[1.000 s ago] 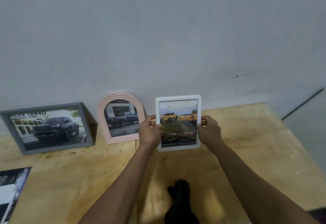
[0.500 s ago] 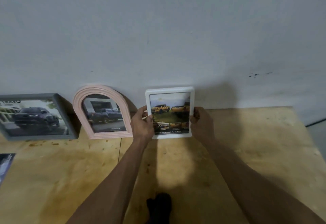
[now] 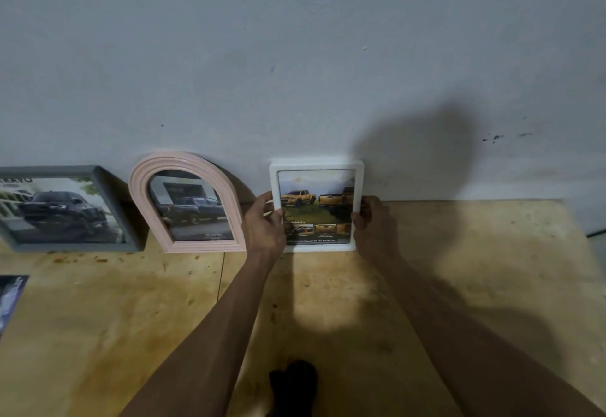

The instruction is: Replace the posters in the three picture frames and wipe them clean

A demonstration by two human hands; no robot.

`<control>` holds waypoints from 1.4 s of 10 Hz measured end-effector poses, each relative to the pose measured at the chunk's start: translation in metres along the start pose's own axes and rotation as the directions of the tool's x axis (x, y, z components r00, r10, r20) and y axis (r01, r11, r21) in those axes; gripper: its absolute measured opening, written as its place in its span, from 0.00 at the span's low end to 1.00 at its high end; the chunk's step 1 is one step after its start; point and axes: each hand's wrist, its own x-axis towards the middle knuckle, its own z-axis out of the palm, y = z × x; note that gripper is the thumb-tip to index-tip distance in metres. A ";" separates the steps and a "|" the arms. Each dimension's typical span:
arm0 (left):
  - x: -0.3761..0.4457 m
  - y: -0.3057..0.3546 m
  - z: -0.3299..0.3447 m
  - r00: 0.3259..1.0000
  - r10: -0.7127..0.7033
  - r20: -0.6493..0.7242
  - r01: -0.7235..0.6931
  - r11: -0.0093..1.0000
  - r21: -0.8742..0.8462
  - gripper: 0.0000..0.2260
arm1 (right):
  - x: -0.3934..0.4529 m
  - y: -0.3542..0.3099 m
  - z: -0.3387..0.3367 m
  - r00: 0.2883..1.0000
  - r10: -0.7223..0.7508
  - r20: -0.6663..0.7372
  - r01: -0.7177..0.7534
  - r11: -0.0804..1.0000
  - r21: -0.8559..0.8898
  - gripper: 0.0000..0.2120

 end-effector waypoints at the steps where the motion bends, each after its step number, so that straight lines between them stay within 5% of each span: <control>1: 0.001 -0.002 0.000 1.000 0.019 -0.004 -0.019 1.000 0.008 0.17 | 0.000 0.000 0.001 1.000 -0.008 -0.004 0.008 1.000 0.009 0.11; 8: 0.000 0.002 0.002 0.999 -0.047 0.002 0.047 0.999 0.019 0.18 | 0.003 0.002 0.009 0.999 0.051 -0.001 -0.051 0.999 -0.009 0.12; 14: -0.023 0.014 -0.024 0.995 -0.102 0.016 0.102 0.995 0.011 0.24 | -0.017 -0.008 0.003 0.993 0.105 -0.046 -0.101 0.991 0.085 0.28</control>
